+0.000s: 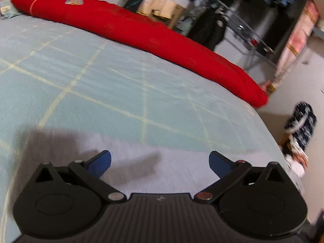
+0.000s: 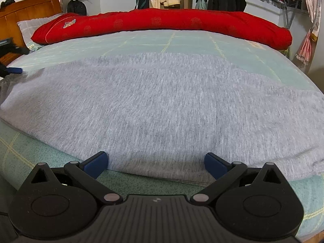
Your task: Fold clothes
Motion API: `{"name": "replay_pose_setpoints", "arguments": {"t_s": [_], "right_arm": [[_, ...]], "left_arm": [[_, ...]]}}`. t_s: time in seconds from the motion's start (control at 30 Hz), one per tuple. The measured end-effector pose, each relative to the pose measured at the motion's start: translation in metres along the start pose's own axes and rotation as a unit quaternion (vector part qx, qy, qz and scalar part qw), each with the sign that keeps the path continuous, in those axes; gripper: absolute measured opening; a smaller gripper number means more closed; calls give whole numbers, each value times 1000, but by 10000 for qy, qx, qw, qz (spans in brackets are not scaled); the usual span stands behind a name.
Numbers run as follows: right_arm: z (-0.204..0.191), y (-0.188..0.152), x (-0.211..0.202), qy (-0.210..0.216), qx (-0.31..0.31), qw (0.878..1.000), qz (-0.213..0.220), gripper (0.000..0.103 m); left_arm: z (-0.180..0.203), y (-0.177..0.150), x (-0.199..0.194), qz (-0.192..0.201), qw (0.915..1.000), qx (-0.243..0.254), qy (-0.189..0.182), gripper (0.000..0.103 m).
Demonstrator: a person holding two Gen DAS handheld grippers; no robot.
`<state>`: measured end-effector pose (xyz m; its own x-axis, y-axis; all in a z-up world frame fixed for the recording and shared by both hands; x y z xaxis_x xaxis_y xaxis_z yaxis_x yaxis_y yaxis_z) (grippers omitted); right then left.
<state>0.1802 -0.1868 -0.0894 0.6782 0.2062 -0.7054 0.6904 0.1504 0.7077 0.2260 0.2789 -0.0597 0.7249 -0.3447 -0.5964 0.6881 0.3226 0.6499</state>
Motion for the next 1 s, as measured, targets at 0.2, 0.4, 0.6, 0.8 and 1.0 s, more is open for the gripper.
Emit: {"name": "replay_pose_setpoints", "arguments": {"t_s": [0.2, 0.4, 0.6, 0.8, 1.0], "right_arm": [[0, -1, 0, -3, 7, 10000, 99, 103], [1, -2, -2, 5, 8, 9999, 141, 103], [-2, -1, -1, -75, 18, 9999, 143, 103], [-3, 0, 0, -108, 37, 9999, 88, 103], [-5, 1, 1, -181, 82, 9998, 7, 103]], "left_arm": [[-4, -48, -12, -402, 9983, -134, 390, 102], [13, -60, -59, 284, 9994, -163, -84, 102], [8, -85, -49, -94, 9996, -235, 138, 102], [37, -79, -45, -55, 9987, 371, 353, 102], [73, -79, -20, -330, 9920, 1126, 475, 102]]}}
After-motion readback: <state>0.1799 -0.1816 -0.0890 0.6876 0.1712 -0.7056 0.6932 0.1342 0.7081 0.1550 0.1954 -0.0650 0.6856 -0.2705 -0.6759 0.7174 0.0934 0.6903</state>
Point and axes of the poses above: each gripper's, at about its wrist camera, not at the fingertips, and x roughly the way its jaws point, z to its right, y to its top, the point moved 2 cm from there along x, roughly the way its jaws point, and after that the axes turned 1 degree about -z, right-handed, at the moved point
